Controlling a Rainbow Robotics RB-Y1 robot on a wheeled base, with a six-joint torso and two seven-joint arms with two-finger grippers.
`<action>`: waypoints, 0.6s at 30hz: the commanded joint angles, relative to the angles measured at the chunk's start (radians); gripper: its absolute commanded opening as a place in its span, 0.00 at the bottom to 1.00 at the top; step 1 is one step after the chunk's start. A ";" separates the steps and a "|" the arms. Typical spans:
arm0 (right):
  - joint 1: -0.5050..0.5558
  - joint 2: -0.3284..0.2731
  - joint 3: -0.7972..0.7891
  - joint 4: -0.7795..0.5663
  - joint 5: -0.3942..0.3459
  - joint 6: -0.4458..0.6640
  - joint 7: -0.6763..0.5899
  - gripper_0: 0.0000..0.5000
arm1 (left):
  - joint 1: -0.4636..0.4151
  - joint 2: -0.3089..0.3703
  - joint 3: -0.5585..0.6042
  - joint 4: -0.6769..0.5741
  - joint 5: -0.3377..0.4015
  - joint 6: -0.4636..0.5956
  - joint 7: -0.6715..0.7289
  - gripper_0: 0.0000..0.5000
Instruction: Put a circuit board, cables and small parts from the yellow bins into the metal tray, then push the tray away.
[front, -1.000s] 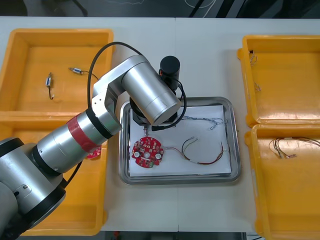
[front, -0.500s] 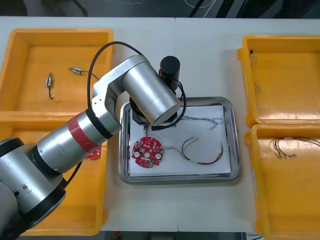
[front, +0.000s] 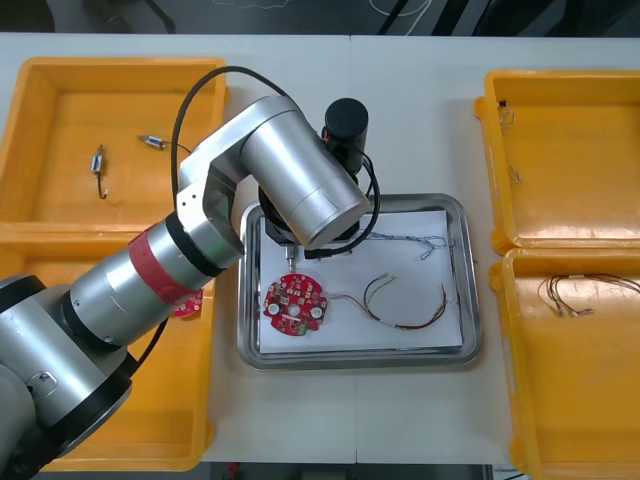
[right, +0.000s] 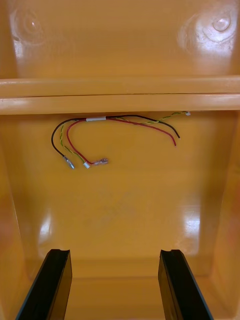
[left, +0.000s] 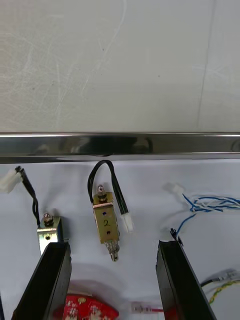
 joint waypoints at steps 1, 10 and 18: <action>0.012 -0.010 -0.030 -0.032 -0.013 0.003 -0.024 1.00 | -0.001 0.019 0.071 -0.107 0.023 0.070 0.049 1.00; -0.005 -0.065 0.015 -0.055 -0.057 0.003 -0.035 1.00 | 0.000 0.116 0.202 -0.240 0.151 0.210 0.016 1.00; -0.064 -0.095 0.079 -0.087 -0.135 0.003 -0.039 1.00 | 0.000 0.196 0.353 -0.294 0.259 0.266 -0.070 1.00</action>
